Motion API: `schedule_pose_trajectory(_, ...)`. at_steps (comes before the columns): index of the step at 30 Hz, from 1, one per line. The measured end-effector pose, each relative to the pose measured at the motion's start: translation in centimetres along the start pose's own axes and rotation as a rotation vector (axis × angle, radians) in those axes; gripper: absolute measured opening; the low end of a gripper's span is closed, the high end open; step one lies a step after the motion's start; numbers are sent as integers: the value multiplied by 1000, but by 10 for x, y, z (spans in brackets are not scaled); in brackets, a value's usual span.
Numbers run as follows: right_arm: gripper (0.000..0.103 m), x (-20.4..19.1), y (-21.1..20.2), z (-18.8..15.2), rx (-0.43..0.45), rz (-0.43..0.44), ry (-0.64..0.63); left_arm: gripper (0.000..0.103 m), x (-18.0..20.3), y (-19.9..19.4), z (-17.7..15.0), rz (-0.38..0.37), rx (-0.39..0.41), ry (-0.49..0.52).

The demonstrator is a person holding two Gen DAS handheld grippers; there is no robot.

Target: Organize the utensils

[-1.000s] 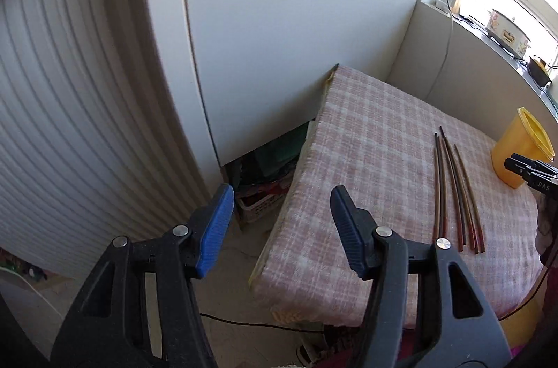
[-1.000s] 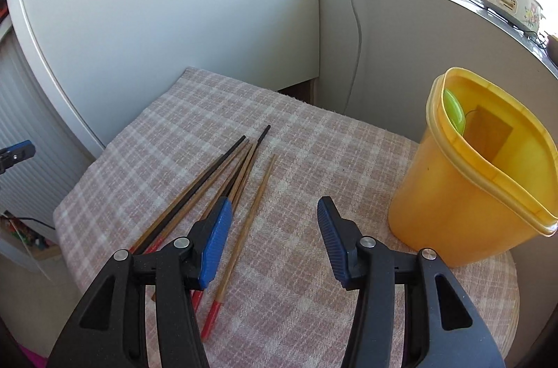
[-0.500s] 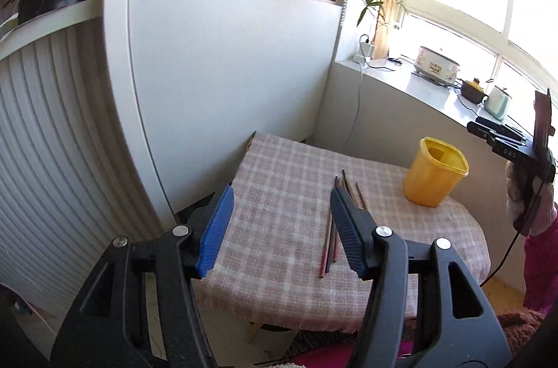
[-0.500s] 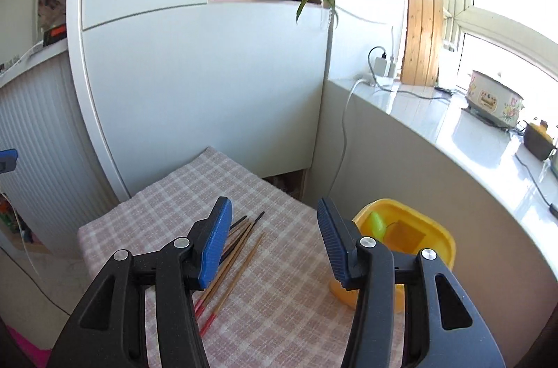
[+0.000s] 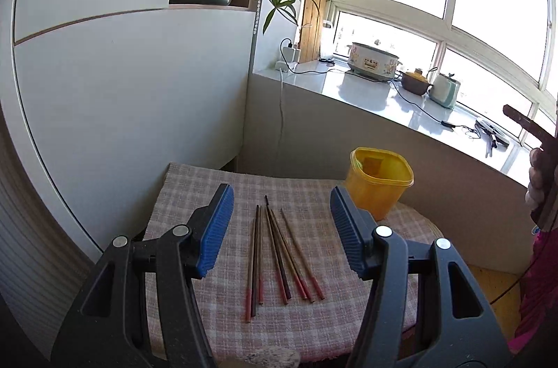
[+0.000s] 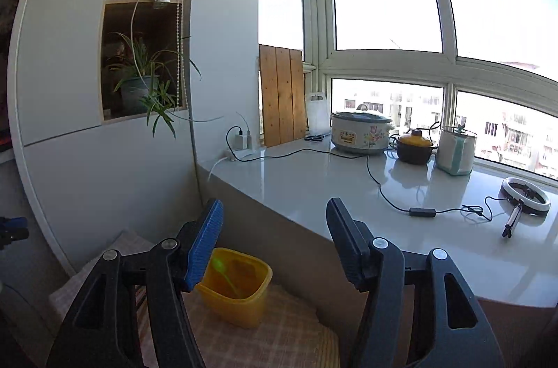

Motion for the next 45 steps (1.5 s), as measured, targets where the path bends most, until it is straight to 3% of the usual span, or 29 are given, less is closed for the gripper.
schedule_pose_trajectory(7, 61, -21, 15, -74, -93, 148, -22, 59, 19, 94, -16, 50, -182, -33)
schedule_pose_trajectory(11, 61, -24, 25, -100, -156, 203, -8, 59, 15, 126, -26, 71, -254, -78)
schedule_pose_trajectory(18, 61, -27, 38, -108, -221, 212, 0, 56, 2, 152, -46, 82, -293, -72)
schedule_pose_trajectory(24, 61, -52, 55, -113, -265, 238, 11, 44, -30, 171, -61, 52, -350, -71)
schedule_pose_trajectory(26, 61, -68, 65, -115, -271, 250, 14, 36, -43, 180, -68, 59, -391, -44)
schedule_pose_trajectory(29, 61, -96, 86, -121, -296, 276, 64, 25, -61, 194, -76, 34, -446, -1)
schedule_pose_trajectory(34, 61, -150, 116, -134, -357, 283, 69, 18, -73, 212, -84, -54, -491, 43)
schedule_pose_trajectory(38, 61, -179, 135, -146, -422, 283, 77, 17, -72, 222, -91, -119, -526, 88)
schedule_pose_trajectory(45, 61, -209, 154, -166, -513, 269, 65, 14, -78, 239, -105, -138, -584, 123)
Point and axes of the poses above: each gripper's, at about its wrist camera, not at the fingertips, and y roughly the way its jaws point, x to its right, z to its top, the point moved 4 cm from there along y, roughly the way its jaws point, and after that the axes turned 7 degrees about -y, right-handed, at the moved point
